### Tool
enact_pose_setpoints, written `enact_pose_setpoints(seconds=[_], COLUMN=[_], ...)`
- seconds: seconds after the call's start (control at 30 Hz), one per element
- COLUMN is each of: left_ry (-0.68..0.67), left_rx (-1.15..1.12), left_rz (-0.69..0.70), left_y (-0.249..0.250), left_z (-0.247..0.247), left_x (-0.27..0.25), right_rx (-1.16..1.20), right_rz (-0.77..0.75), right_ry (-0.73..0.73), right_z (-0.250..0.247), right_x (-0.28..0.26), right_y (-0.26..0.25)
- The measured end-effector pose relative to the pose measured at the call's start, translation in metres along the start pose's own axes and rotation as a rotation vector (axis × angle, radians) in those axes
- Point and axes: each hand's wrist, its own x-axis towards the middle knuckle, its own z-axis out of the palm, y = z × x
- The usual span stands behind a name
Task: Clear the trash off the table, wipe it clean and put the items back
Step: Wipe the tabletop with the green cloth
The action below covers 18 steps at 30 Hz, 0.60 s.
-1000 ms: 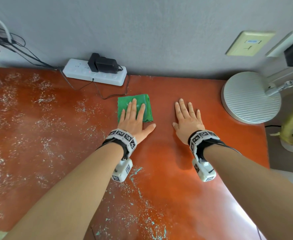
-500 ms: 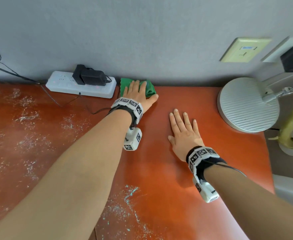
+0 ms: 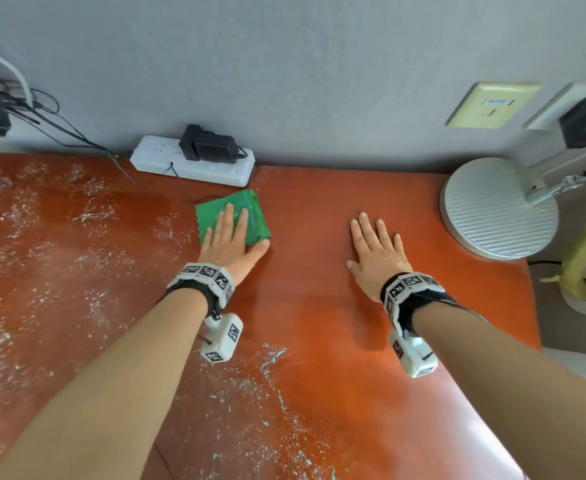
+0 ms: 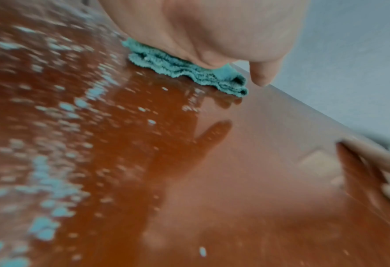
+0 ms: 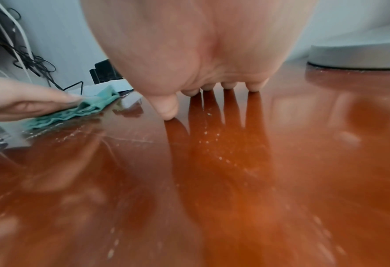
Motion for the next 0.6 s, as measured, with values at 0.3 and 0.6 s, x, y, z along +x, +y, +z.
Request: enact_pose_setpoints(seconds=[0.3,0.6], left_ry=[-0.071,-0.053], left_rx=[0.022,0.223], left_rz=[0.017,0.418], left_y=[0.061,0.087], left_z=[0.022,0.082], left_x=[-0.042,-0.115], right_rx=[0.051,0.051], right_rz=[0.031,0.054], right_ry=[0.111,0.106], right_z=[0.044,0.081], right_x=[-0.059,-0.127], right_y=[0.022,0.042])
